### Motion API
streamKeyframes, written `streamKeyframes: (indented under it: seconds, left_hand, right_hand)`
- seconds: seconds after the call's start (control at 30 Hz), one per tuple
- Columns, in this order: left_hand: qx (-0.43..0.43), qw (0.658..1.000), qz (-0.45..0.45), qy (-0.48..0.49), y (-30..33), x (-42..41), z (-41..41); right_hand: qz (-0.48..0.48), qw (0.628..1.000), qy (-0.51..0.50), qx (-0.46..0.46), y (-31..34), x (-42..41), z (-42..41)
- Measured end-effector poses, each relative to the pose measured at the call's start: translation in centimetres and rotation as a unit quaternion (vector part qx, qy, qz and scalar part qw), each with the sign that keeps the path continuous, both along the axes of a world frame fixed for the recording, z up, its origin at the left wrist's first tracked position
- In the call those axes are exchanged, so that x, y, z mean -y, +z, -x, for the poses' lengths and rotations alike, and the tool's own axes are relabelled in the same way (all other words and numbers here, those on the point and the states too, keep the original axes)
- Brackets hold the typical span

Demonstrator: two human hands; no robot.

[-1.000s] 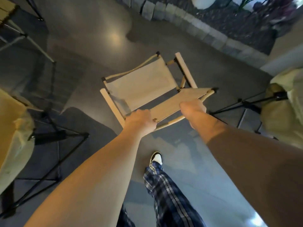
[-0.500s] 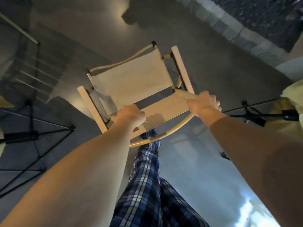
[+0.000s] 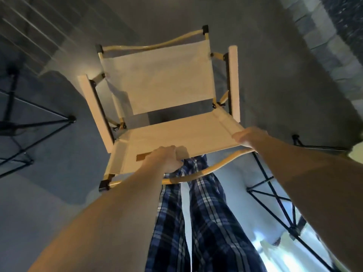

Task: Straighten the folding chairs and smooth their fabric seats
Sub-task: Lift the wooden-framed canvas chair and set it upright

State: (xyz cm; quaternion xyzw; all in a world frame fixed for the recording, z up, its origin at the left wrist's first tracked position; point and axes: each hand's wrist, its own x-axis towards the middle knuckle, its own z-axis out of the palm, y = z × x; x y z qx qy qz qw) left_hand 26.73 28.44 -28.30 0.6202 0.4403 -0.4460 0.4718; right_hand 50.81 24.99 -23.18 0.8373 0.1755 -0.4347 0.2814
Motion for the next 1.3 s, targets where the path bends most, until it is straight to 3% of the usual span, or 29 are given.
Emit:
streamKeyframes:
  seconds: [0.17, 0.33, 0.53, 0.67, 0.77, 1.0, 1.3]
  left_hand:
    - [-0.01, 0.997, -0.072, -0.014, -0.4, 1.4, -1.1]
    - [0.003, 0.995, -0.093, 0.044, -1.2, 3.7, 0.2]
    - [0.008, 0.958, -0.266, 0.103, 2.4, 3.1, 0.7]
    - [0.032, 0.982, -0.16, 0.096, 4.7, 0.5, 2.5]
    - [0.047, 0.986, -0.136, 0.085, 5.4, -2.4, 4.0]
    - [0.055, 0.973, -0.181, 0.13, 5.0, -11.1, 8.7]
    - [0.038, 0.957, -0.23, 0.172, 4.8, -20.5, 11.2]
  right_hand:
    - [0.006, 1.0, 0.005, -0.024, -1.7, 1.9, -0.8]
    - [-0.07, 0.995, -0.065, 0.011, -2.7, 4.0, -1.9]
    - [-0.111, 0.992, -0.041, 0.048, -2.3, 0.8, -1.9]
    - [-0.144, 0.989, -0.013, 0.037, -1.3, -5.4, -0.4]
    - [-0.168, 0.985, 0.018, 0.041, -0.5, -10.4, 1.4]
    - [-0.245, 0.965, 0.082, 0.041, 0.8, -22.5, 7.2]
    - [-0.314, 0.946, 0.06, 0.044, 0.7, -32.9, 11.0]
